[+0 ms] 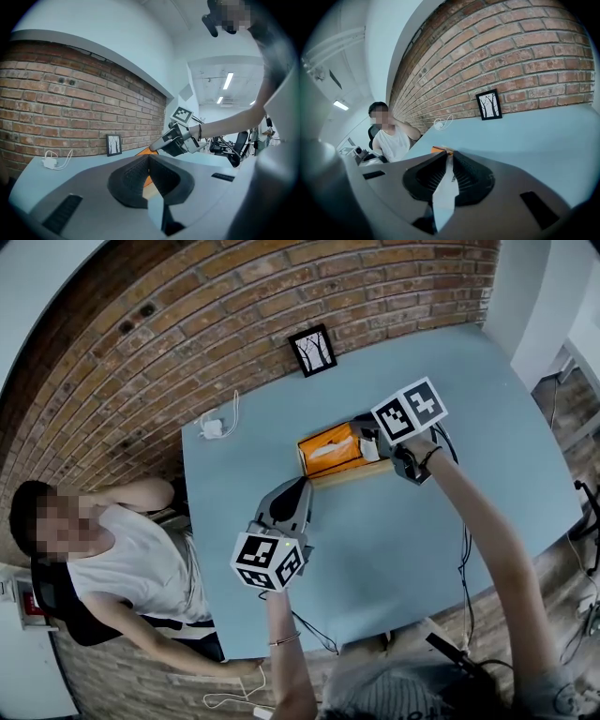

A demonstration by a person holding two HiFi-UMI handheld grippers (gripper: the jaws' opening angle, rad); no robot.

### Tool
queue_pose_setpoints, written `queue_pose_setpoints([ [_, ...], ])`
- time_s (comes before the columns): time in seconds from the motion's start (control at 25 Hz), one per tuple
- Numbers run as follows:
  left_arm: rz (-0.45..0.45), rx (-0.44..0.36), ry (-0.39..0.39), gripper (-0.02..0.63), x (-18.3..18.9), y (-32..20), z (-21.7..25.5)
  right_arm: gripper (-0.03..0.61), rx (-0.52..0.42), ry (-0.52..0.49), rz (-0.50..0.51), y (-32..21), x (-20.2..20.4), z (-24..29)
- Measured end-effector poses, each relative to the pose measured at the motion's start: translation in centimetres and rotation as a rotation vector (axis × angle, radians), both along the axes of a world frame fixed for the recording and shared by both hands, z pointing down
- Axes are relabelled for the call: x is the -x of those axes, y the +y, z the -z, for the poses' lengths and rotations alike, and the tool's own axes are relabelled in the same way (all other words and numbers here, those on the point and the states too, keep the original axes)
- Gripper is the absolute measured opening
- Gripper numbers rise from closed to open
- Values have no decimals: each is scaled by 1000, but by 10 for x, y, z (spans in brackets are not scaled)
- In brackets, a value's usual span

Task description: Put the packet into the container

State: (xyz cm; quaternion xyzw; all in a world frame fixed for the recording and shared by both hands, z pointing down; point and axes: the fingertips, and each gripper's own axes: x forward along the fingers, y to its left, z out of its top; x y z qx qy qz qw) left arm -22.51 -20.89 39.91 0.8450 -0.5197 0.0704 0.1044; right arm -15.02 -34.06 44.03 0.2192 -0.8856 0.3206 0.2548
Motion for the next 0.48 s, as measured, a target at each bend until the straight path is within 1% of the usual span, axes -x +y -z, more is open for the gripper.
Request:
queue_pose_setpoints([
  [0.16,-5,17,3,8,0,-9,-10,54,-3,28,8,-3,3,-11],
  [0.48,-7,44,8,8,1,-25,-26,54,-46,110,49,-5,10,-26],
])
